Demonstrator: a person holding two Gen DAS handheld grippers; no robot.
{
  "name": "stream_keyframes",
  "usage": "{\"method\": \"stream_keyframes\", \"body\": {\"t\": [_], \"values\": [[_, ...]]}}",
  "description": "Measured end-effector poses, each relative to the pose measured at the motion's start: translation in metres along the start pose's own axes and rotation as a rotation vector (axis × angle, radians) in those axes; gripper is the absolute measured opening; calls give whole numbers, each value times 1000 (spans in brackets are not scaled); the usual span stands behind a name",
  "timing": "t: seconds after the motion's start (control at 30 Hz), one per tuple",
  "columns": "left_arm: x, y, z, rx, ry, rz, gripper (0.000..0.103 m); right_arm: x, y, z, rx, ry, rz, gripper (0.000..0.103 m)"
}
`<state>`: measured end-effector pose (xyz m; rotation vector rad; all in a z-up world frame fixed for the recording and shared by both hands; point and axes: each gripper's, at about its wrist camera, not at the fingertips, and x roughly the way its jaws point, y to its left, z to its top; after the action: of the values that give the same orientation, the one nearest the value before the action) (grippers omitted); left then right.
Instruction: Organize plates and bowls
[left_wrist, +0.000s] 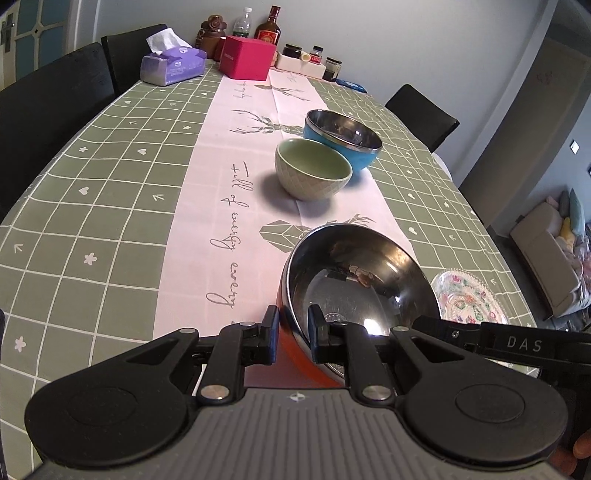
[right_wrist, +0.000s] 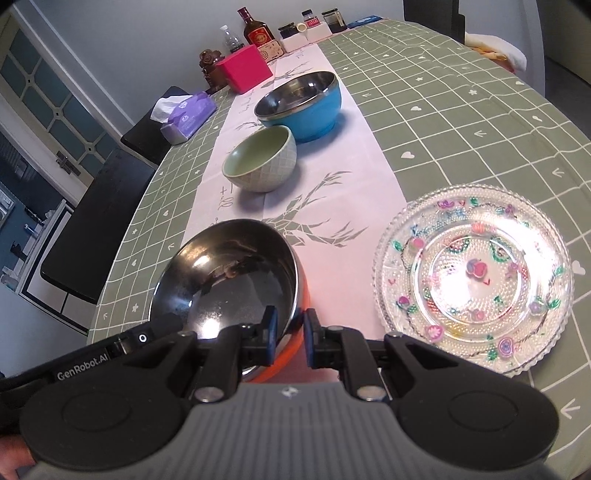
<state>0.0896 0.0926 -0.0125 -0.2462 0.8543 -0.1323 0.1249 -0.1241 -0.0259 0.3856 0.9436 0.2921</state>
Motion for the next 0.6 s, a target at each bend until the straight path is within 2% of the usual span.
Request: {"method": "stream_keyframes", "body": {"t": [0.6], "values": [[2, 3, 3, 24, 33, -29, 20, -3, -1, -1, -13, -11, 16, 17]]}}
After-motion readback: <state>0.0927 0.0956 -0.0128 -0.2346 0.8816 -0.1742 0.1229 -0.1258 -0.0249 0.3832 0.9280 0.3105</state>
